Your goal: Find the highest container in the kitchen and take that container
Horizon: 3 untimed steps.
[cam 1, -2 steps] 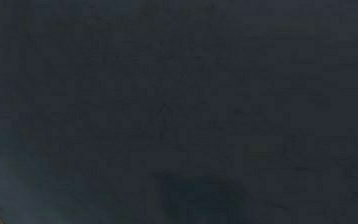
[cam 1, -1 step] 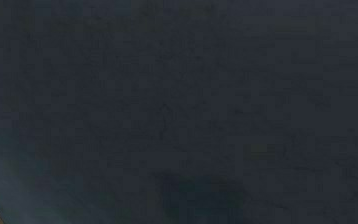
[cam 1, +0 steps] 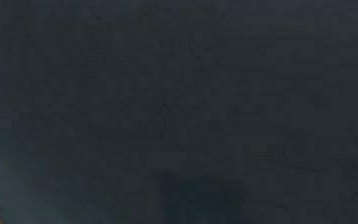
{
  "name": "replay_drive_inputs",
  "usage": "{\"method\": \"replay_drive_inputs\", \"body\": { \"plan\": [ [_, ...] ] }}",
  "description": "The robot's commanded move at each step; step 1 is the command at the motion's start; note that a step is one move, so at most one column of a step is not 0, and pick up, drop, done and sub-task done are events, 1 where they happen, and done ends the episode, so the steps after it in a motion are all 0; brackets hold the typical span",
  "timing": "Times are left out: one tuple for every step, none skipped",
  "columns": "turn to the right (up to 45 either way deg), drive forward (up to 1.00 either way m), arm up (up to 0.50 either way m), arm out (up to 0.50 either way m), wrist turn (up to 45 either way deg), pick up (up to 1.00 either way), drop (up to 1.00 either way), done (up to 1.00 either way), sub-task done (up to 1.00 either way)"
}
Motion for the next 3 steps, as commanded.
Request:
{"method": "replay_drive_inputs", "body": {
  "plan": [
    [0.0, 0.00, 0.00, 0.18, 0.0, 0.00, 0.00, 0.00, 0.00],
    [0.0, 0.00, 0.00, 0.00, 45.0, 0.00, 0.00, 0.00, 0.00],
    [0.0, 0.00, 0.00, 0.00, 45.0, 0.00, 0.00, 0.00, 0.00]
  ]
}}
